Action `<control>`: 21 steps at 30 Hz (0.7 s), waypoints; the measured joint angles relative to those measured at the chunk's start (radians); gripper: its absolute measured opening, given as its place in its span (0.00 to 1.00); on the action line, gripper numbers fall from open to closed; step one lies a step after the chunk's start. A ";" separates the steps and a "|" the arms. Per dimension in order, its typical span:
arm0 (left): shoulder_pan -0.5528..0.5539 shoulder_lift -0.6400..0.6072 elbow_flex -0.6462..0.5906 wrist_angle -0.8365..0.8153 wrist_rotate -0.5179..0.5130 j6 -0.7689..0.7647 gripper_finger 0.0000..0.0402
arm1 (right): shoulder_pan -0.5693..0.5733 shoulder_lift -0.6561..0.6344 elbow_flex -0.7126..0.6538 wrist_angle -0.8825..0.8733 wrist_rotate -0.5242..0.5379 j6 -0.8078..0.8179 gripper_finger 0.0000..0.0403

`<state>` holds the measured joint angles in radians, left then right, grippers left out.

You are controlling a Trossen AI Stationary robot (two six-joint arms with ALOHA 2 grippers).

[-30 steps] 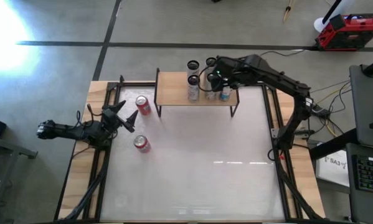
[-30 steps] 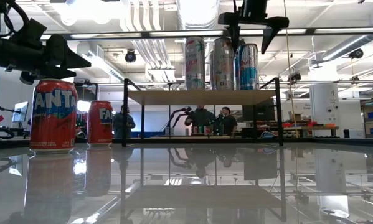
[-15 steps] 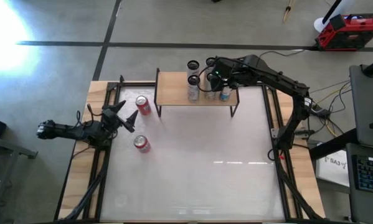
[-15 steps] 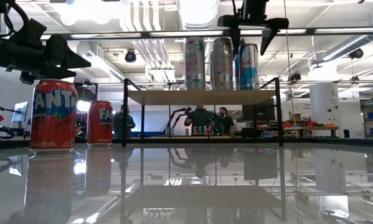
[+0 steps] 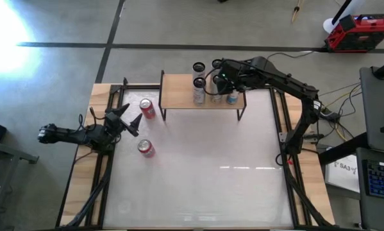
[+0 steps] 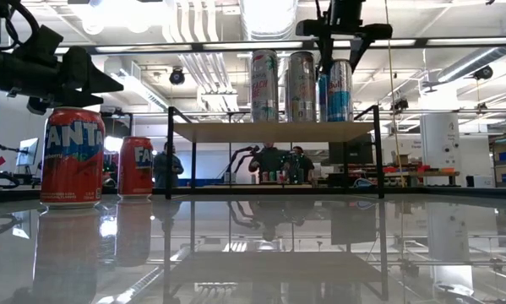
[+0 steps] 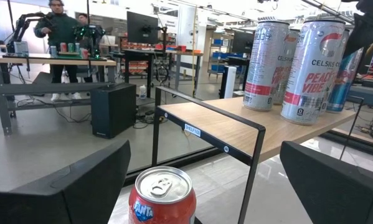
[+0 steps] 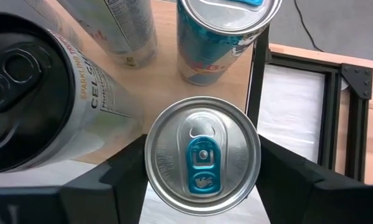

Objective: Place canned beverage on shelf
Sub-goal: Adjust the blue soda can

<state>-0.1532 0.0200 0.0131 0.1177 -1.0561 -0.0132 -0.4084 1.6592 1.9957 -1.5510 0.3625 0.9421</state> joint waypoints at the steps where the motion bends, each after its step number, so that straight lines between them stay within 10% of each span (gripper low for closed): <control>1: 0.000 0.000 0.000 0.000 0.000 0.000 0.99 | 0.000 0.000 0.000 -0.007 0.000 0.000 0.57; 21: 0.000 0.000 0.000 0.000 0.000 0.000 0.99 | 0.000 -0.010 0.006 -0.011 -0.050 -0.189 0.59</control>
<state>-0.1535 0.0200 0.0132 0.1177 -1.0561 -0.0128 -0.4086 1.6489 2.0018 -1.5616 0.3127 0.7530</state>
